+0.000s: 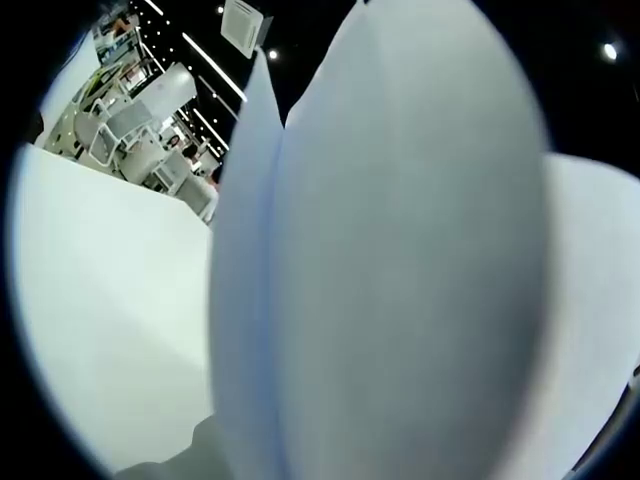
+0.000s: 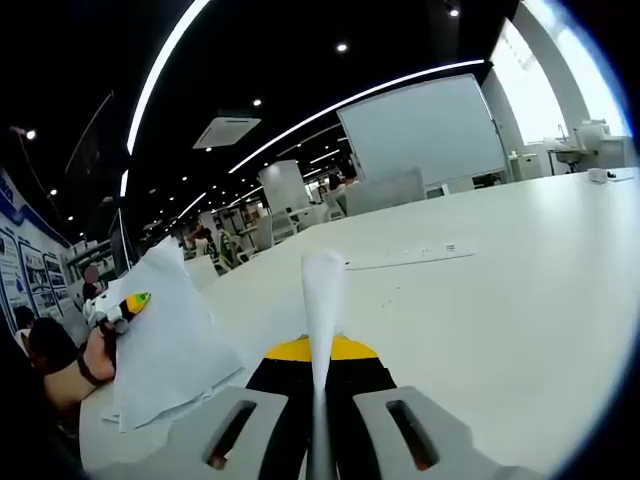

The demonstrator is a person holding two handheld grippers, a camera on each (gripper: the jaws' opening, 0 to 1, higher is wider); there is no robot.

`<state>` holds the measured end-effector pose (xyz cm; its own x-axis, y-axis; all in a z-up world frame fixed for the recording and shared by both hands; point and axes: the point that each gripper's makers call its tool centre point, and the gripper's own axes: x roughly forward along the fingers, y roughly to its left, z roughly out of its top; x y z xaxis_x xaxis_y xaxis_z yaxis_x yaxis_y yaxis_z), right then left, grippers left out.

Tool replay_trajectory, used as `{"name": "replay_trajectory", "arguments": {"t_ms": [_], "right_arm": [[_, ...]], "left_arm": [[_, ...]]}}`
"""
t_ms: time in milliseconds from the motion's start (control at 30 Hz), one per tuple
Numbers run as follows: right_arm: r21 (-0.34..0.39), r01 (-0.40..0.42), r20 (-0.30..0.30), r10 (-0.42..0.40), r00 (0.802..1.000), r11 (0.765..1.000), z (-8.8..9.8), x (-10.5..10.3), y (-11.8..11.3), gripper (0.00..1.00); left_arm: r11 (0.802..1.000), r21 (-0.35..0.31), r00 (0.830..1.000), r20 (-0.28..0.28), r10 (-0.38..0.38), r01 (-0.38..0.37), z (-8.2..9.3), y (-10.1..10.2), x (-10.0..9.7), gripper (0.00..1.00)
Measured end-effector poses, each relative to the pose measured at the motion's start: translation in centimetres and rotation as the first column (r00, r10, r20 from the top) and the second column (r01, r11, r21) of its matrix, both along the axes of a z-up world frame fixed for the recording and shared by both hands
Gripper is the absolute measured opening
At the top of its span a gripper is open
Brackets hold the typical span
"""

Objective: Organize the stack of printing papers by aligning and flattening the scattered papers on the table

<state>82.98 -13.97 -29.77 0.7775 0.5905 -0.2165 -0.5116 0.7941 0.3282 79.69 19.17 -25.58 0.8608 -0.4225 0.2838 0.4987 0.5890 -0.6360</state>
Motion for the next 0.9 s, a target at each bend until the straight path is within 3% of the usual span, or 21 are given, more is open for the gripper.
{"name": "replay_trajectory", "arguments": {"t_ms": [800, 900], "right_arm": [[0.003, -0.019, 0.052, 0.018, 0.998, 1.0, 1.1, -0.2, 0.4, 0.0], [0.016, -0.045, 0.087, 0.044, 0.995, 0.999, 1.9, -0.6, 1.0, 0.0]], "left_arm": [[1.0, 0.001, 1.0, -0.001, 0.001, -0.001, 0.0, 0.0, 0.0, 0.06], [1.0, 0.0, 1.0, -0.001, 0.001, -0.001, 0.0, 0.0, 0.0, 0.06]]}}
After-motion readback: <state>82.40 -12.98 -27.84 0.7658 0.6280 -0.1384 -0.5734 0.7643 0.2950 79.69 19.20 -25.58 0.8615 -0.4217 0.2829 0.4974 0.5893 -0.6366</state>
